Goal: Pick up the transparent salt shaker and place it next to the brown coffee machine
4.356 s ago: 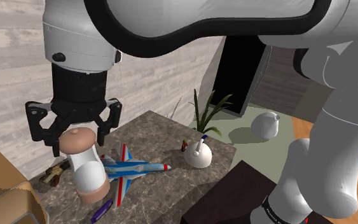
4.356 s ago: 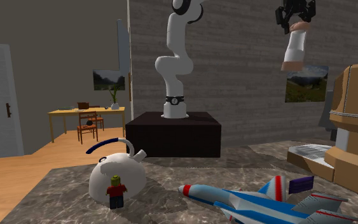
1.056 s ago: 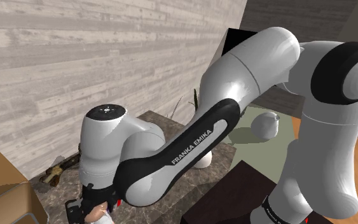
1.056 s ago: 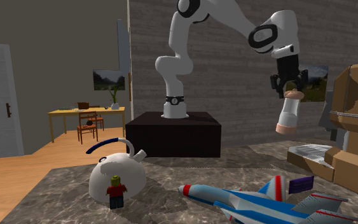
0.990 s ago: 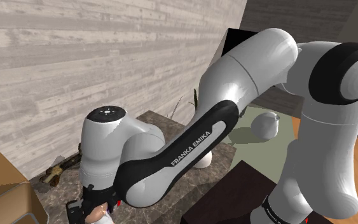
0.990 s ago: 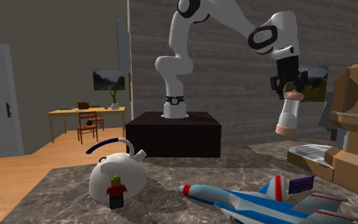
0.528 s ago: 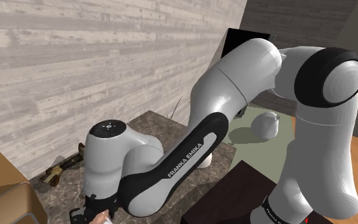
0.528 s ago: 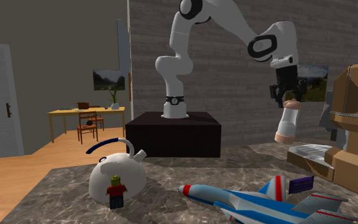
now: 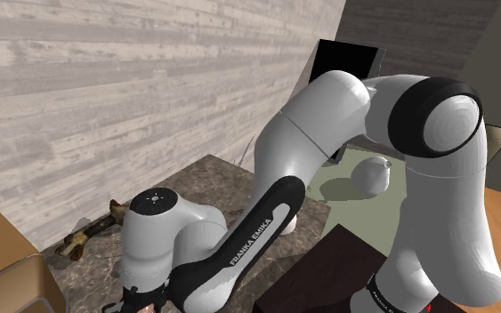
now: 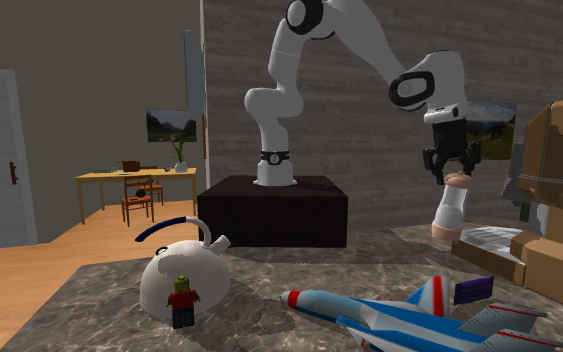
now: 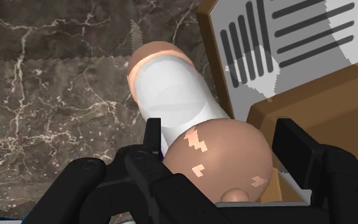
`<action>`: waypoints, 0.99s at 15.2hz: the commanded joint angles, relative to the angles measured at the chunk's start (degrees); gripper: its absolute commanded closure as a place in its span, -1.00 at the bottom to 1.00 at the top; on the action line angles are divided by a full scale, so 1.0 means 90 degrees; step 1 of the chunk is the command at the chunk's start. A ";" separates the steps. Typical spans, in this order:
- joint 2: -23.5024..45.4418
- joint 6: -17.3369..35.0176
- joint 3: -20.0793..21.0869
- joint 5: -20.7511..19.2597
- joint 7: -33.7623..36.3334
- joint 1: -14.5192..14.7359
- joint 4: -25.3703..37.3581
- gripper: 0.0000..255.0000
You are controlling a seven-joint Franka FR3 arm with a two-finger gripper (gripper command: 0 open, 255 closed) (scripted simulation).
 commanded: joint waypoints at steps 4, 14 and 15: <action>0.0359 0.0313 -0.0176 -0.0188 0.0115 0.0140 0.0046 1.00; 0.0958 0.0783 -0.0474 -0.0444 0.0272 0.0376 0.0183 1.00; 0.0959 0.0783 -0.0474 -0.0444 0.0272 0.0376 0.0183 1.00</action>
